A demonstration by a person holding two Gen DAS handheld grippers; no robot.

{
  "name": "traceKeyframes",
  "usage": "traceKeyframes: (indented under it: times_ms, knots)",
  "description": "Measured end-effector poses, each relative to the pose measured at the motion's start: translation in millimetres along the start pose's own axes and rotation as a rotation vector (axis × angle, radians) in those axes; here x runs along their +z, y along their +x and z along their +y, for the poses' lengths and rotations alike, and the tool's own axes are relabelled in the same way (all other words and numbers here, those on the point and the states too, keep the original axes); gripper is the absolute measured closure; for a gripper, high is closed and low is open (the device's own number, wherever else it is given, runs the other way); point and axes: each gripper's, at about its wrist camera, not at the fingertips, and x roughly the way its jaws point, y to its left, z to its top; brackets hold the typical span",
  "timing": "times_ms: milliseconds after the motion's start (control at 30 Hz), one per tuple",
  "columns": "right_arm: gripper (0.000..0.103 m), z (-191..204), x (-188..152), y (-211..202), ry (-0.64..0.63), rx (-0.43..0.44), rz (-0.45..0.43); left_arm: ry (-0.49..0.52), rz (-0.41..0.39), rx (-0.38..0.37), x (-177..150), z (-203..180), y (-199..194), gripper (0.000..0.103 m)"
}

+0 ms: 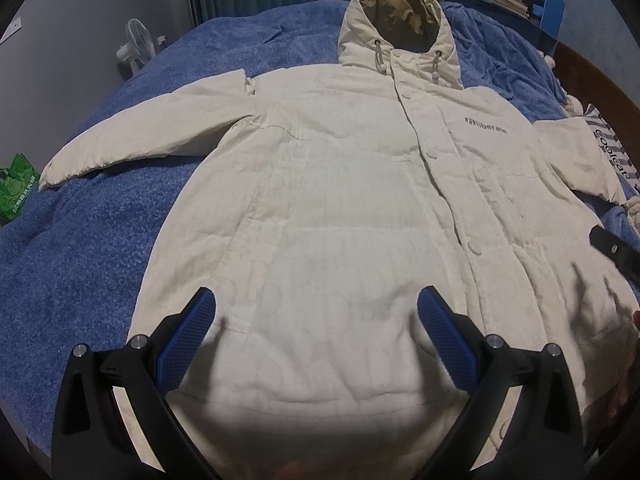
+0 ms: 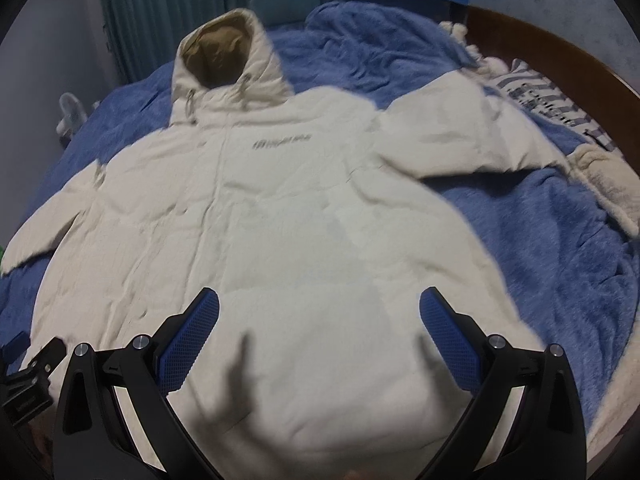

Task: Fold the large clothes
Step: 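Grasp the sleeve cuff nearest the right gripper and lift it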

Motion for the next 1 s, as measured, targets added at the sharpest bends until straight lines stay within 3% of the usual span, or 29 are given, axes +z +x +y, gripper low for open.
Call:
traceKeyframes:
  times_ms: [167, 300, 433, 567, 667, 800, 1000]
  knots:
    - [0.006, -25, 19, 3, 0.019, 0.003, 0.013, 0.037, -0.036, -0.061, 9, -3, -3, 0.007]
    - [0.006, -53, 43, 8, 0.021, -0.074, -0.029, 0.060, -0.089, 0.032, 25, -10, -8, 0.007]
    - [0.006, -98, 66, 30, 0.100, -0.081, -0.014, 0.047, -0.188, 0.028, 45, -14, -17, 0.007]
    - [0.006, -158, 90, 62, 0.214, -0.152, 0.013, 0.076, -0.171, 0.036, 63, -27, -3, 0.007]
    - [0.009, -202, 95, 86, 0.337, -0.105, 0.039, 0.066, -0.131, 0.008, 64, -29, 13, 0.006]
    - [0.045, -233, 95, 118, 0.444, 0.005, 0.103, 0.061, -0.097, 0.009, 54, -30, 33, 0.007]
    - [0.049, -261, 99, 151, 0.587, 0.143, 0.082, 0.102, -0.060, -0.022, 49, -36, 53, 0.007]
